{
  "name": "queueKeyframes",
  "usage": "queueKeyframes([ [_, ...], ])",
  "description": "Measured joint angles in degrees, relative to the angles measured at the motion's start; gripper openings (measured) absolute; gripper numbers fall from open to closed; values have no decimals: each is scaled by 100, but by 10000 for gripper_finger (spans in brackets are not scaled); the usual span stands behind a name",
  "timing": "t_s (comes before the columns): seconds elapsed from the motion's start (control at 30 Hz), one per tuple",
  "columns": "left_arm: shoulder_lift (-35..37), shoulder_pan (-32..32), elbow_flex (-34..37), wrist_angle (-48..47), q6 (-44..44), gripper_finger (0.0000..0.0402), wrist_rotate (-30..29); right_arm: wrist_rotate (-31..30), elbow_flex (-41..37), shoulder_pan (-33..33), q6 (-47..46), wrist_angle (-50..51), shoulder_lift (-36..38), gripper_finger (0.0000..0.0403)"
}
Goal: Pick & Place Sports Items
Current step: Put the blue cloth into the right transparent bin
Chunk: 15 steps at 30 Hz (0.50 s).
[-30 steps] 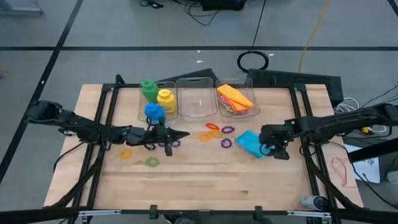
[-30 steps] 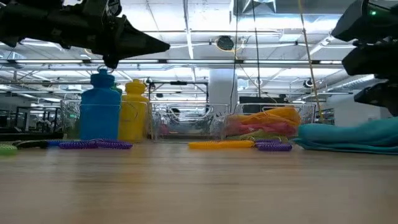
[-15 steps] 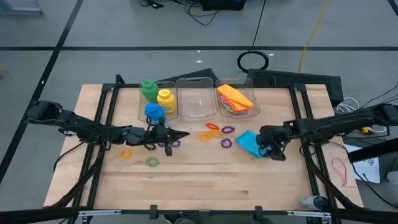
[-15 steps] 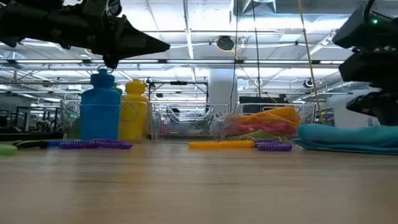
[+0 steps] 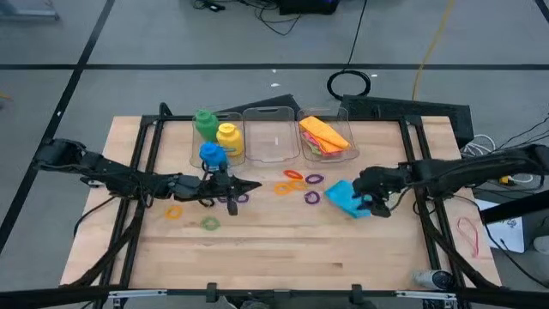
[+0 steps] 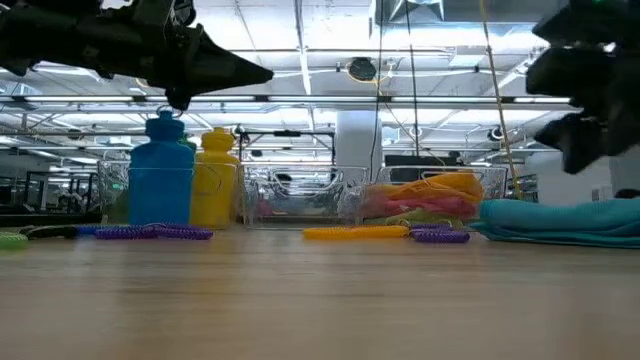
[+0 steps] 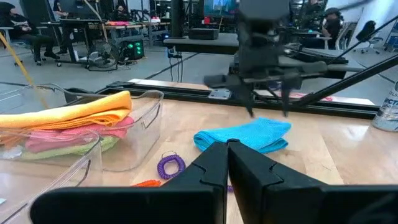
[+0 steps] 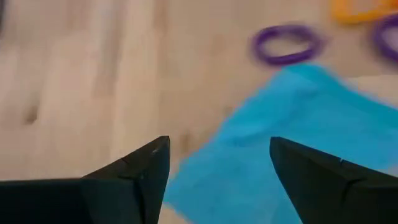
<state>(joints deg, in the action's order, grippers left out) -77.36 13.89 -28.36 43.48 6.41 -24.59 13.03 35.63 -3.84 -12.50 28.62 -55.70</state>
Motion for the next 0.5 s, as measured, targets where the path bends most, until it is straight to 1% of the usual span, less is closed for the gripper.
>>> queueKeyframes([
  [0.07, 0, -2, 0, 1, 1, 17, 1, -279, 43, 128, -268, 93, 100, 201],
  [0.2, 0, -2, 0, 1, 5, 17, 0, -252, 45, 593, -621, 531, 117, 206],
  [0.3, 0, -2, 0, 1, 5, 17, 2, -256, -5, 925, -627, 865, -31, 223],
  [0.4, 0, -2, 0, 1, 5, 17, 1, -197, -264, 1165, -594, 638, -171, 247],
  [0.5, 0, -2, 0, 1, 9, 17, -1, 236, -610, 1376, -480, 100, -301, 272],
])
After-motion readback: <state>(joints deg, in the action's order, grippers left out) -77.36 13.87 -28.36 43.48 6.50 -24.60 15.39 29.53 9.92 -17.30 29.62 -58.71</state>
